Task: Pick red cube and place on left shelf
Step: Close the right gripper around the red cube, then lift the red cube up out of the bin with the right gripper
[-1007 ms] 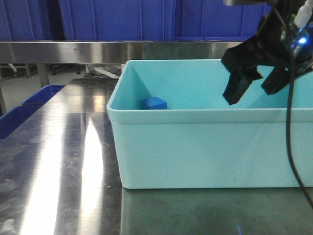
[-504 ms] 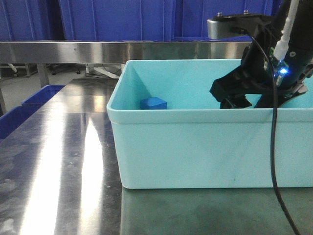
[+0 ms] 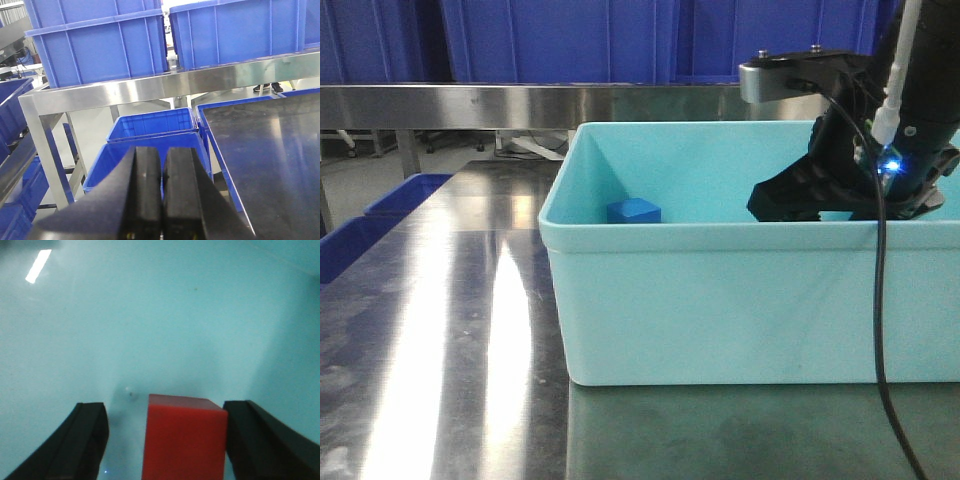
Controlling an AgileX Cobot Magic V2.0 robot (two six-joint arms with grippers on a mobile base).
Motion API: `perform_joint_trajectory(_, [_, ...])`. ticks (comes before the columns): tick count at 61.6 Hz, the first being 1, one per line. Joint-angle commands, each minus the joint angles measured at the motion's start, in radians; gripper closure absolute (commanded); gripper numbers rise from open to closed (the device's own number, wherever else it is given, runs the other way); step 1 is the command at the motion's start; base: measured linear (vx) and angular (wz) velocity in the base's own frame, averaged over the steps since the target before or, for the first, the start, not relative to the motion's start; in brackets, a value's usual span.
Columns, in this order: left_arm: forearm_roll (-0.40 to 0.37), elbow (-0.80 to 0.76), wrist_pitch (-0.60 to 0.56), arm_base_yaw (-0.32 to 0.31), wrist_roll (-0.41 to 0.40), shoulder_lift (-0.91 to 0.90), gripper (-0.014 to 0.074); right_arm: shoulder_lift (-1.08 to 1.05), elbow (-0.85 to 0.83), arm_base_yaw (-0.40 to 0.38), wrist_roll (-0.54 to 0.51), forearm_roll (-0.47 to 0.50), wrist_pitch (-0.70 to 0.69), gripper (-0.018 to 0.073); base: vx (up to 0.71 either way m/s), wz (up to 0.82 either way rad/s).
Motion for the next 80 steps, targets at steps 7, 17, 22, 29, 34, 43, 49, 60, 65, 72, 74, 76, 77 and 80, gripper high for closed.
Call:
perform_joint_trajectory(7, [-0.005,0.022,-0.090,-0.007,0.001,0.000,0.0491,-0.032,-0.033,-0.002,-0.012,-0.018,-0.035,-0.0012,0.00,0.00])
perform_joint_trajectory(17, [-0.005,0.022,-0.090,-0.007,0.001,0.000,0.0491,-0.032,-0.033,-0.002,-0.012,-0.019,-0.042,0.0056,0.00,0.00])
perform_joint_trajectory(22, [-0.005,0.022,-0.090,-0.007,0.001,0.000,0.0491,-0.032,-0.033,-0.002,-0.012,-0.021,-0.051,0.0173,0.00,0.00])
perform_joint_trajectory(29, [-0.005,0.022,-0.090,-0.007,0.001,0.000,0.0491,-0.033,-0.033,-0.002,-0.012,-0.023,-0.060,0.0370,0.00,0.00])
perform_joint_trajectory(34, [-0.005,0.022,-0.090,-0.007,0.001,0.000,0.0491,-0.034,-0.036,-0.002,-0.012,-0.029,-0.062,0.0514,0.00,0.00])
perform_joint_trajectory(43, [-0.005,0.022,-0.090,-0.007,0.001,0.000,0.0491,-0.048,-0.070,-0.002,-0.012,-0.036,-0.060,0.0494,0.00,0.00])
perform_joint_trajectory(49, [-0.005,0.022,-0.090,-0.007,0.001,0.000,0.0491,-0.087,-0.101,-0.002,-0.012,-0.036,-0.086,0.0494,0.00,0.00])
perform_joint_trajectory(60, [-0.005,0.022,-0.090,-0.007,0.001,0.000,0.0491,-0.208,-0.101,-0.003,-0.012,-0.036,-0.228,0.0502,0.00,0.00])
perform_joint_trajectory(65, [-0.005,0.022,-0.090,-0.007,0.001,0.000,0.0491,-0.275,-0.081,-0.006,-0.012,-0.036,-0.281,0.0502,0.00,0.00])
perform_joint_trajectory(72, [-0.005,0.022,-0.090,-0.007,0.001,0.000,0.0491,-0.360,-0.034,-0.029,-0.012,-0.036,-0.333,0.0502,0.00,0.00])
perform_joint_trajectory(74, [-0.005,0.022,-0.090,-0.007,0.001,0.000,0.0491,-0.387,-0.013,-0.041,-0.012,-0.036,-0.343,0.0502,0.00,0.00])
perform_joint_trajectory(76, [-0.005,0.022,-0.090,-0.007,0.001,0.000,0.0491,-0.408,0.005,-0.051,-0.012,-0.036,-0.354,0.0502,0.00,0.00])
perform_joint_trajectory(77, [-0.005,0.022,-0.090,-0.007,0.001,0.000,0.0491,-0.425,0.015,-0.056,-0.012,-0.036,-0.359,0.0502,0.00,0.00])
perform_joint_trajectory(80, [-0.005,0.022,-0.090,-0.007,0.001,0.000,0.0491,-0.459,0.053,-0.072,-0.012,-0.036,-0.372,0.0502,0.06,-0.33])
